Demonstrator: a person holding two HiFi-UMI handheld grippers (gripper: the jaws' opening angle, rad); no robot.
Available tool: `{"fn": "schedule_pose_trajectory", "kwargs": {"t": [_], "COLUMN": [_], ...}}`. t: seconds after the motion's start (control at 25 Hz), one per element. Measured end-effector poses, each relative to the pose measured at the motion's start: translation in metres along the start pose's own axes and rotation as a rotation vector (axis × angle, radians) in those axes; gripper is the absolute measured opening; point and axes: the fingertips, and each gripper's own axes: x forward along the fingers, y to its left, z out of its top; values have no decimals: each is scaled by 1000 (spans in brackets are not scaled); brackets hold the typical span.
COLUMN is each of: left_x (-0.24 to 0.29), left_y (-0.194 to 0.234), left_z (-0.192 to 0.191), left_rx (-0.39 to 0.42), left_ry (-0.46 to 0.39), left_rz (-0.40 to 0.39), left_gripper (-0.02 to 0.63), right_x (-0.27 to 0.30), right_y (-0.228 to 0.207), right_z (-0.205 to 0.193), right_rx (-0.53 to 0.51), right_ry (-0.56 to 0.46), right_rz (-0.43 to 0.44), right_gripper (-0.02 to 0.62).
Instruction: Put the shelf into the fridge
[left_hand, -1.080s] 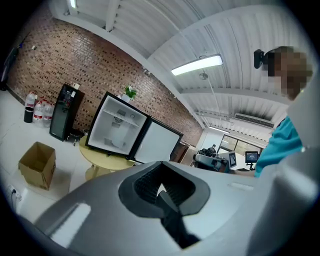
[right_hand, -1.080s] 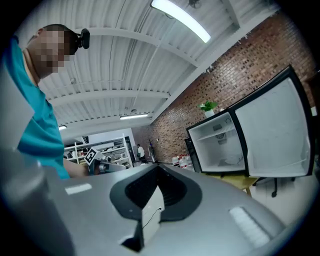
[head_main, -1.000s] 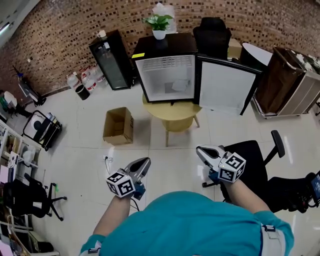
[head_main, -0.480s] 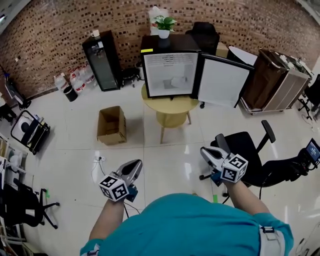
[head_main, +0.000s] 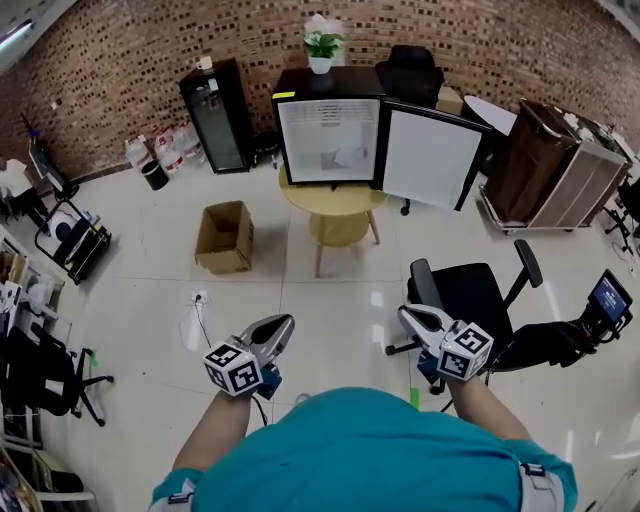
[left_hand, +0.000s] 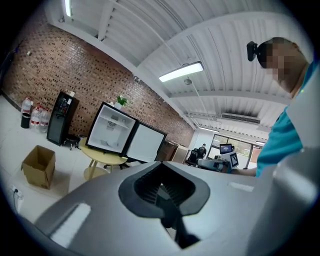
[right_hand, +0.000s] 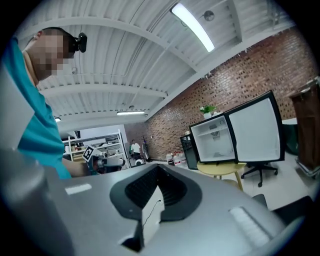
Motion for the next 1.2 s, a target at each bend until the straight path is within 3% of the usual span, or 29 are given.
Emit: {"fn": "schedule_pose_trajectory", "kwargs": {"t": [0.2, 0.36, 0.56, 0.84, 1.2], "left_x": [60, 60, 24, -24, -52], "left_y": [-77, -108, -103, -78, -55], "left_z": [-39, -39, -25, -26, -10], "left_rx": [20, 68, 59, 71, 90], "left_ry": [50, 35, -26, -13, -32], "left_rz": [-23, -40, -18, -16, 2], "left_gripper": [0, 0, 0, 0, 0], "right_x": [-65, -83, -76, -54, -22], "right_y": [-19, -11, 18, 26, 43], "right_z": [-7, -20, -15, -28, -25], "right_rx": [41, 77, 55, 114, 64], "right_ry": [4, 6, 22, 43, 61], "right_rz": [42, 45, 28, -78, -54], "right_gripper": [2, 2, 2, 0, 0]}}
